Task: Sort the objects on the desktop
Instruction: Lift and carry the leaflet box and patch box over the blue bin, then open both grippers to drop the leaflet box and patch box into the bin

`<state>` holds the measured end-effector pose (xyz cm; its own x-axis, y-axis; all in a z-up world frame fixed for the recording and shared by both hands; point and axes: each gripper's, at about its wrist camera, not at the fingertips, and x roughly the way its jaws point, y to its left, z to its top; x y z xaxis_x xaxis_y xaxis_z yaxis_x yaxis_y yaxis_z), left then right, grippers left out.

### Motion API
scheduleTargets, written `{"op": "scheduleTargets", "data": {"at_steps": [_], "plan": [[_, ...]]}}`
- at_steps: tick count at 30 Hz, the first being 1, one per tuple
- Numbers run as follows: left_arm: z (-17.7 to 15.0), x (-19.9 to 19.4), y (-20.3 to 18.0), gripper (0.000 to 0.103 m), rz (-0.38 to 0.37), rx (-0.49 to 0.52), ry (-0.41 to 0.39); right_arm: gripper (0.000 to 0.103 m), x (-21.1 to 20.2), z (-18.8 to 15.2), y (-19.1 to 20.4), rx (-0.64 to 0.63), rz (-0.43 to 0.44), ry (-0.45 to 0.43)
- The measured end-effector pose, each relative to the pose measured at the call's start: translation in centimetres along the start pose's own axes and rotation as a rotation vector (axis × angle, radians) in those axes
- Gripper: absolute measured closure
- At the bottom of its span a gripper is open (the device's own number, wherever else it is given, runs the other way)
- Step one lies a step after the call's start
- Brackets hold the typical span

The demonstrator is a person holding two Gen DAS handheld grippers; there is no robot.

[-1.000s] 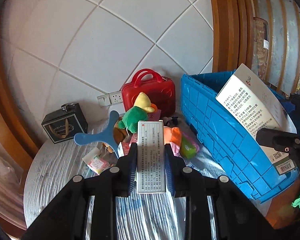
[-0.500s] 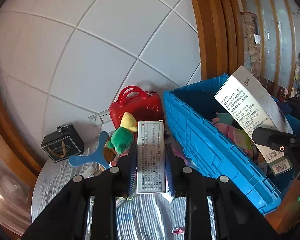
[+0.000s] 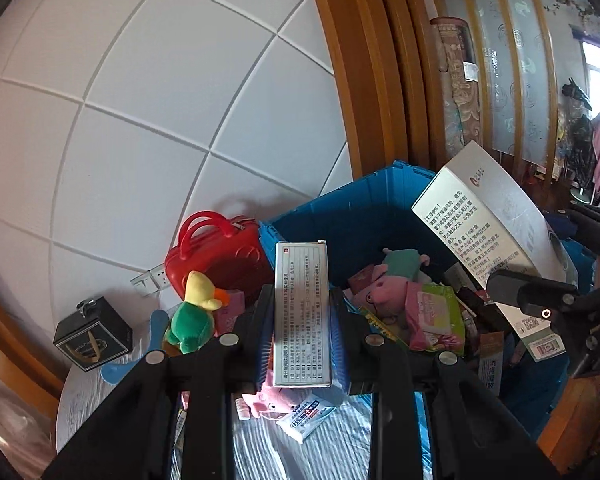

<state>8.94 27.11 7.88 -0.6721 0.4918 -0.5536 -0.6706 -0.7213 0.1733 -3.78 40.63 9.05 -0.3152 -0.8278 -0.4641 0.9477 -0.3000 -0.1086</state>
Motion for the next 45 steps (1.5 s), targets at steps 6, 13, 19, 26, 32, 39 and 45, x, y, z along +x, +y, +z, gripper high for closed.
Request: {"op": "scheduleTargets", "data": {"at_steps": [6,13,19,26,32,39,45], "plan": [[2.1,2.2,-2.8,0.078,-0.038,0.052,0.004,0.026,-0.2,-0.1,-3.3,0.044,-0.055,0.005],[4.2,5.2,-6.3,0.078,-0.091,0.107,0.01,0.026,-0.4,-0.4,-6.5,0.085,-0.114,0.011],[6.0,7.6,-8.9,0.078,-0.133,0.141,0.016,0.026,0.1,-0.7,-10.1,0.126,-0.169,0.02],[7.4,10.1,-11.6,0.078,-0.175,0.174,0.022,0.026,1.3,-1.7,-14.2,0.183,-0.232,0.055],[8.0,11.6,-12.7,0.078,-0.198,0.193,0.032,0.026,2.4,-2.4,-17.0,0.211,-0.266,0.078],[8.8,12.2,-12.7,0.062,-0.268,0.152,0.025,0.02,2.4,-2.4,-17.6,0.22,-0.296,0.08],[8.5,12.0,-12.0,0.014,-0.252,0.129,0.022,0.0,1.9,-2.1,-16.8,0.221,-0.311,0.069]]}}
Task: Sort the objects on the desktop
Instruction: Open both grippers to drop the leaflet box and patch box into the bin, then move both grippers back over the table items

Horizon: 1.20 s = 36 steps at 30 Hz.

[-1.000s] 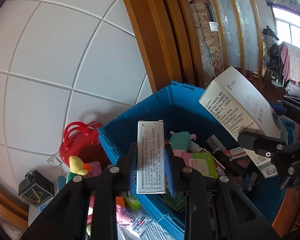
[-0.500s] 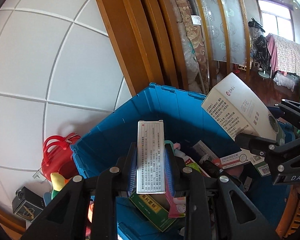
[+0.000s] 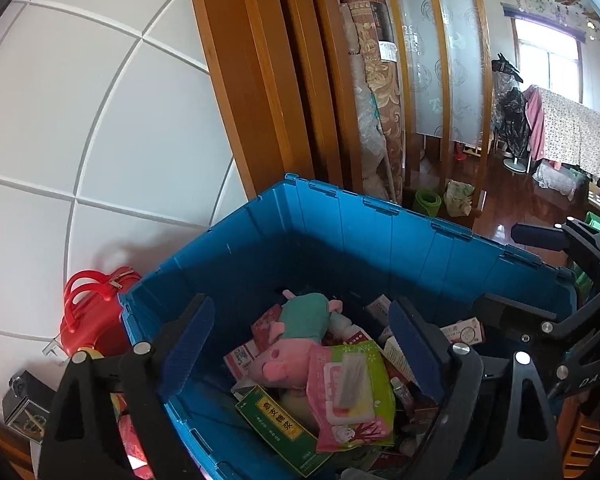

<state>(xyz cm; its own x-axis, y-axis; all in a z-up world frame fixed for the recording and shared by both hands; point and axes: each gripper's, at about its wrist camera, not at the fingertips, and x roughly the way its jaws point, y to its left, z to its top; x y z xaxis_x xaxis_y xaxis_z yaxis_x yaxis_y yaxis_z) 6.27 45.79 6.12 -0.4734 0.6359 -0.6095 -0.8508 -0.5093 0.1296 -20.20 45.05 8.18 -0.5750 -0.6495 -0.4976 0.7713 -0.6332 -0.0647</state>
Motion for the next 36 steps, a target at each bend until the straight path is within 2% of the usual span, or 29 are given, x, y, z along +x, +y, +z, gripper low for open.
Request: {"op": "scheduleTargets", "data": {"at_steps": [8,13,18,24,31,36], "plan": [[-3.2,-2.0,2.6,0.014,0.053,-0.039,0.021,0.0,-1.0,0.2,2.9,-0.035,0.037,-0.019],[-7.7,-4.1,6.1,0.014,0.112,-0.094,0.062,0.0,-1.5,-0.2,6.3,-0.08,0.086,-0.022],[-14.2,-6.2,10.2,0.014,0.183,-0.155,0.126,0.0,-1.7,-1.0,10.9,-0.134,0.135,-0.007],[-23.5,-9.0,15.7,0.014,0.253,-0.281,0.227,0.0,-1.2,-2.9,18.7,-0.238,0.221,0.0],[-33.8,-12.2,21.4,0.014,0.318,-0.4,0.324,0.0,0.1,-6.3,29.0,-0.341,0.332,0.063],[-39.8,-12.7,24.8,0.014,0.356,-0.427,0.388,0.0,1.6,-9.8,34.5,-0.393,0.384,0.11]]}}
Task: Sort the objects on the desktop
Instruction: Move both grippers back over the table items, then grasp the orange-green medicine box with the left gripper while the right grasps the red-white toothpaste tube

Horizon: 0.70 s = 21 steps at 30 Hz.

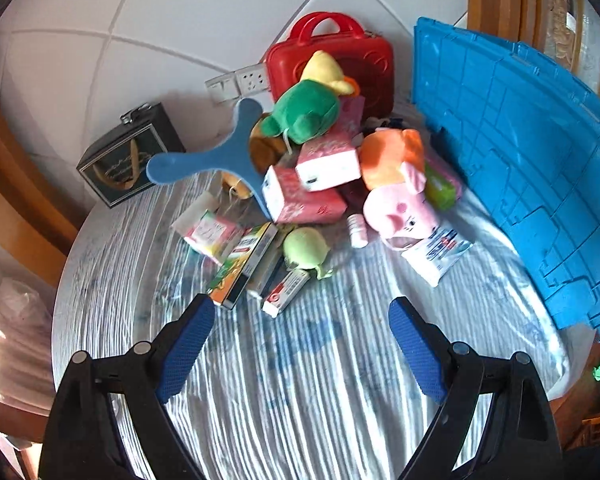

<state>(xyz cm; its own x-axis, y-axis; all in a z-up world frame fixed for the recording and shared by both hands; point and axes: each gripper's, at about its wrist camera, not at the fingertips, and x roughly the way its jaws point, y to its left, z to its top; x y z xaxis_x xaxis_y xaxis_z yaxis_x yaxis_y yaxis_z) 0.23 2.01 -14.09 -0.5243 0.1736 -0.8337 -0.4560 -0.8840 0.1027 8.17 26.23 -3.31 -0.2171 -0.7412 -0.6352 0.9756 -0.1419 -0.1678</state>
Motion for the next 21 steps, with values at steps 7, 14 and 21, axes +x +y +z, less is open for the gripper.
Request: {"op": "scheduleTargets", "data": {"at_steps": [7,14,21], "plan": [[-2.9,5.9,4.6,0.013,0.098,0.086,0.038,0.001,8.0,-7.5,3.5,-0.02,0.022,0.159],[-4.6,12.3,6.6,0.013,0.13,0.177,0.076,0.016,16.2,-19.0,3.5,0.037,0.005,0.434],[-5.0,15.7,7.7,0.014,0.122,0.204,0.093,0.047,19.7,-24.0,4.5,0.003,-0.026,0.59]]}}
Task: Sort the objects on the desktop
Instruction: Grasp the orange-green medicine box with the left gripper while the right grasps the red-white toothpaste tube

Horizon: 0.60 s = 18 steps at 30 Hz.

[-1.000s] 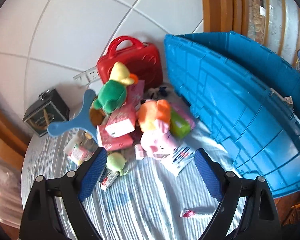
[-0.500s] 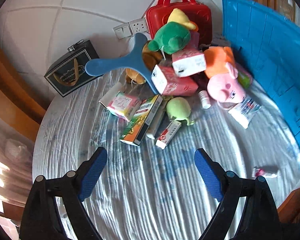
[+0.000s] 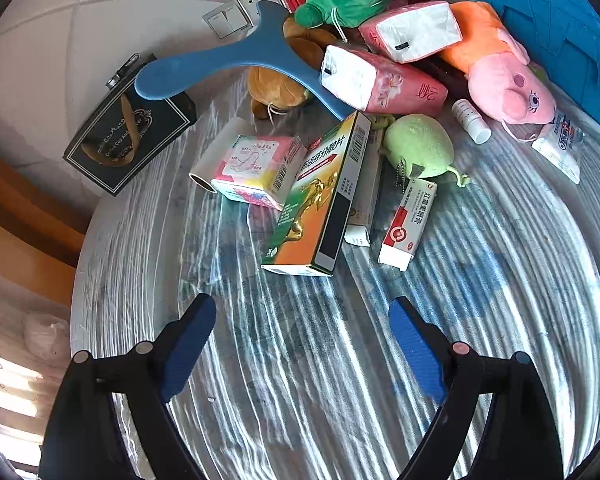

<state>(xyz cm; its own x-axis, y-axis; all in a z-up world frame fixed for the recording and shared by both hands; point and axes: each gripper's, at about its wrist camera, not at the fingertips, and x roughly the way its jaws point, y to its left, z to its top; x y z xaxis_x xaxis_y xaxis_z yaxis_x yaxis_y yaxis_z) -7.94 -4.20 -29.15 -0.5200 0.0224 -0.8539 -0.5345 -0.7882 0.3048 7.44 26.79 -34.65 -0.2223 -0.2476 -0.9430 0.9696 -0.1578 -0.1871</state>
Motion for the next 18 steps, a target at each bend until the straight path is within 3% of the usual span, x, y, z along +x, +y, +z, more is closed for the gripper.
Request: {"op": "scheduleTargets", "data": {"at_steps": [4,6,8,11,12,14,15,16,18], "plan": [[0.8,0.9,-0.1,0.014,0.014,0.063,-0.018,0.053,0.2,0.1,0.0,0.019,-0.001,-0.004],[1.5,1.6,-0.3,0.014,0.049,0.111,-0.031,0.062,0.1,0.2,-0.3,0.028,0.011,0.001],[2.3,2.3,-0.5,0.014,0.057,0.15,-0.041,0.085,0.0,0.3,-0.9,0.048,0.029,0.014],[3.0,3.8,-1.8,0.02,0.071,0.258,-0.036,0.085,-0.3,-0.2,-0.9,0.038,0.045,0.024],[3.1,4.3,-2.5,0.023,0.076,0.305,-0.034,0.085,-0.4,-0.4,-0.8,0.034,0.052,0.024],[3.0,5.6,-3.4,0.043,0.096,0.38,-0.012,0.085,-0.9,-0.9,-1.0,0.046,0.052,0.019],[3.0,6.0,-3.5,0.07,0.091,0.386,0.006,0.085,-1.2,-1.0,-1.1,0.059,0.055,0.017],[3.1,6.3,-3.4,0.077,0.084,0.375,0.02,0.085,-1.4,-1.1,-1.4,0.071,0.058,0.015],[3.2,6.0,-2.8,0.078,0.066,0.335,0.006,0.085,-2.1,-1.2,-1.7,0.075,0.059,0.005]]}}
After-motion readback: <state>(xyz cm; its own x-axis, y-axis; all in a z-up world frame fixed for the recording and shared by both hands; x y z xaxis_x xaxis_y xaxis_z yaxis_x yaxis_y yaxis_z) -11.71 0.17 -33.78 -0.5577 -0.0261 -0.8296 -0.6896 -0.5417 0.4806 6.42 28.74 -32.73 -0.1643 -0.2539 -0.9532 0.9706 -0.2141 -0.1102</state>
